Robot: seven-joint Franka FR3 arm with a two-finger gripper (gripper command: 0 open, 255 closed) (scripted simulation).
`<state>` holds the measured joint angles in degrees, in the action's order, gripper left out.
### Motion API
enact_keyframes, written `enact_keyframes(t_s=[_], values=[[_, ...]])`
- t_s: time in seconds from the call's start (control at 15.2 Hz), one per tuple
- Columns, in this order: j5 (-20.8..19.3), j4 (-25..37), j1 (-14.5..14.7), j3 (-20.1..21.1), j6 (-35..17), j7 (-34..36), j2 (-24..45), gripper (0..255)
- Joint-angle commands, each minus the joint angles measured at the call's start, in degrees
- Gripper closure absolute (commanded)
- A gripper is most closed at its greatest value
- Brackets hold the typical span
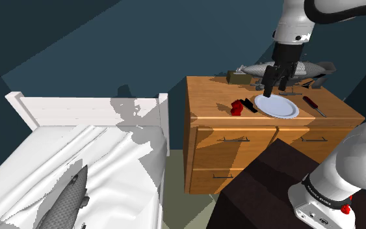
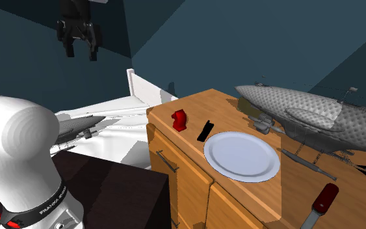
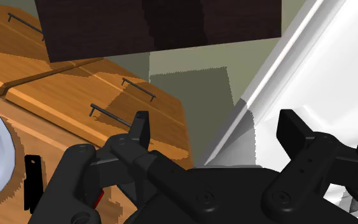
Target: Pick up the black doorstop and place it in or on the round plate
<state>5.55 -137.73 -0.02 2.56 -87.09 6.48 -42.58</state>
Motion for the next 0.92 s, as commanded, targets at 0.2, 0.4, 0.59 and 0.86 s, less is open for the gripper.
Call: enact_keyframes(t_s=[0.2, 0.4, 0.59, 0.86], values=[[-1.83, -2.39, -1.36, -2.54, -4.85, -2.97, 1.89, 0], [-3.46, -4.13, -2.73, -5.11, -9.85, -5.87, 4.55, 0], [-4.82, -5.17, -4.03, -7.70, -14.94, -8.74, 7.97, 0], [-6.02, -5.45, -5.53, -11.18, -21.72, -12.61, 13.61, 0]])
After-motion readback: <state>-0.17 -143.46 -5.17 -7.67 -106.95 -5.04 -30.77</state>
